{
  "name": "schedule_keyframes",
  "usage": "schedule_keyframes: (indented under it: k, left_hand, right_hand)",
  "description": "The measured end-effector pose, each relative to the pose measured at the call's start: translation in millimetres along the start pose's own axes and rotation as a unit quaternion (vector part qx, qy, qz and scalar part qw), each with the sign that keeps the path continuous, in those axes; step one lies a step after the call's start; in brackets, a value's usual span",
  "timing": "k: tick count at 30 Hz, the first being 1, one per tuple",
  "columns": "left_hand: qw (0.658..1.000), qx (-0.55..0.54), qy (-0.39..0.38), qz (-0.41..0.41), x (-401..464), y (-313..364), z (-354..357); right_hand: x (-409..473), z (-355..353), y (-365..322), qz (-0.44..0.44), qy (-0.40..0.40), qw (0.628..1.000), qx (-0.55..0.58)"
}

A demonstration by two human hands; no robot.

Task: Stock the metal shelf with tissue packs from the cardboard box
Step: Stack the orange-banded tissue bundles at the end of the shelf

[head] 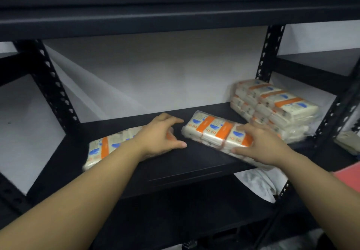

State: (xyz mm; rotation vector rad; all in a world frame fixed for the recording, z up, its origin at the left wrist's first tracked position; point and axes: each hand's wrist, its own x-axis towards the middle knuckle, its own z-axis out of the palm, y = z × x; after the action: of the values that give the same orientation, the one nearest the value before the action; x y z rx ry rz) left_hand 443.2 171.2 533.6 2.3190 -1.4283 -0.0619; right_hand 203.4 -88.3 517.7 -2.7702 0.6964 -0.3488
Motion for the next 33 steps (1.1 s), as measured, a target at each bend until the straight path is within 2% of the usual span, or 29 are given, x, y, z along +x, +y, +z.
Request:
schedule_keyframes:
  k: [5,11,15,22,28,33]
  left_hand:
    - [0.997,-0.005,-0.06,0.057,62,45,20]
    - [0.972,0.116,-0.192,0.068,128,66,28]
    - [0.956,0.087,-0.273,0.056,154,65,31]
    - [0.957,0.049,-0.28,0.054,167,62,33]
    - [0.954,0.002,-0.286,0.087,159,52,33]
    - [0.965,-0.013,-0.251,0.078,150,45,34]
  right_hand:
    - [7,-4,19,-0.035,-0.03,0.999,-0.016]
    - [29,-13,28,-0.067,-0.081,0.994,-0.012]
    - [41,-17,35,-0.091,-0.115,0.989,0.0]
    - [42,-15,40,-0.102,-0.102,0.989,0.031]
    - [35,-13,40,-0.111,-0.094,0.989,0.024]
    - [28,-13,40,-0.081,-0.075,0.993,0.034]
